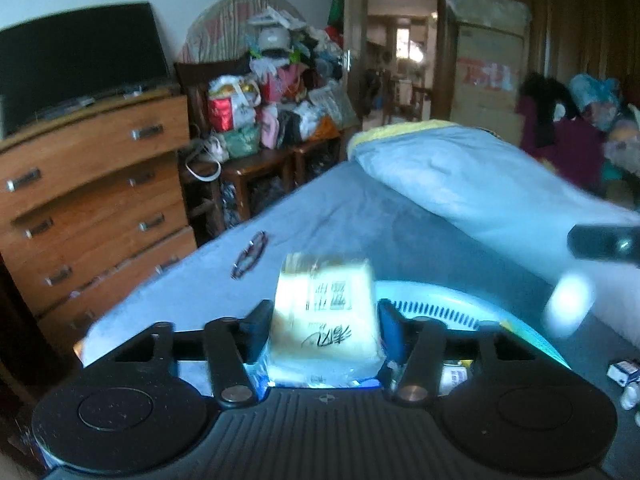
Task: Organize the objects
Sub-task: 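Carry the packet and cap over the teal basket and open both tools, then grasp a green cap with the left tool while the right tool grasps a yellow cap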
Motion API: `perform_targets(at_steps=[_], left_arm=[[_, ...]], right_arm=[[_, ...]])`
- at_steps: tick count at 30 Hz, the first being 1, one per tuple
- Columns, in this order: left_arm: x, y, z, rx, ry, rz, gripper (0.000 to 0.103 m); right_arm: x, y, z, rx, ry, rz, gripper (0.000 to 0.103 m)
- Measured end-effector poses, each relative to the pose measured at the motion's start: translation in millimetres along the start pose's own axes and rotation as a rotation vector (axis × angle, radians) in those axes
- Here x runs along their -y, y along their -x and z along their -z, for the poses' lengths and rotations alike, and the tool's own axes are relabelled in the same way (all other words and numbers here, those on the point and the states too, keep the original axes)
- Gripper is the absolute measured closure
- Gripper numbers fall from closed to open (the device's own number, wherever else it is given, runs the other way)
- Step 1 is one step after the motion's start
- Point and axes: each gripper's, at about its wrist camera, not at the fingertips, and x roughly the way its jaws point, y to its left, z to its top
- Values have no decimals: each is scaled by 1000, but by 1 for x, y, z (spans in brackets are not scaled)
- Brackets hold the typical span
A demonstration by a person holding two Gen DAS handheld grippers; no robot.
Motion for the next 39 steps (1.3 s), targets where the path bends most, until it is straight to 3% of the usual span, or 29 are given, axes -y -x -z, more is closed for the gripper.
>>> perform_targets(at_steps=[2,6,8,11,17,20,22,26,30,31,32,35,39], left_arm=[[3,8,-2,25,-4,-9,25],[11,23,-6,56,-1,-5,22],[20,34,-7,86,-7,20,22],[46,49,-3,129,-25,104,21],[145,64,32,141,-147,356,19],[197,51,65,86,-224,447,19],[228,38,86,37,-280,482,20],[265,14,110,-21,-323,520,20],[290,-2,125,-43,-343,550,20],[296,-6,129,-46,-352,558,21],[304,-11,130,-52,-360,565,21],[329,-22,142,-67,-375,599,24],[362,-35,160,-51,-415,662,26]], right_arm=[[2,10,0,27,-1,-1,16],[14,44,9,88,-13,9,16],[27,71,30,127,-20,51,16],[60,107,91,153,-40,161,17],[181,161,223,4,-154,503,30],[241,162,263,-68,-175,643,40],[273,147,280,-137,-164,681,41],[306,112,294,-187,-98,720,42],[329,89,282,-177,-138,700,44],[336,88,280,-175,-153,692,47],[340,86,278,-172,-170,686,61],[340,92,272,-149,-204,677,61],[318,139,281,-90,-263,665,61]])
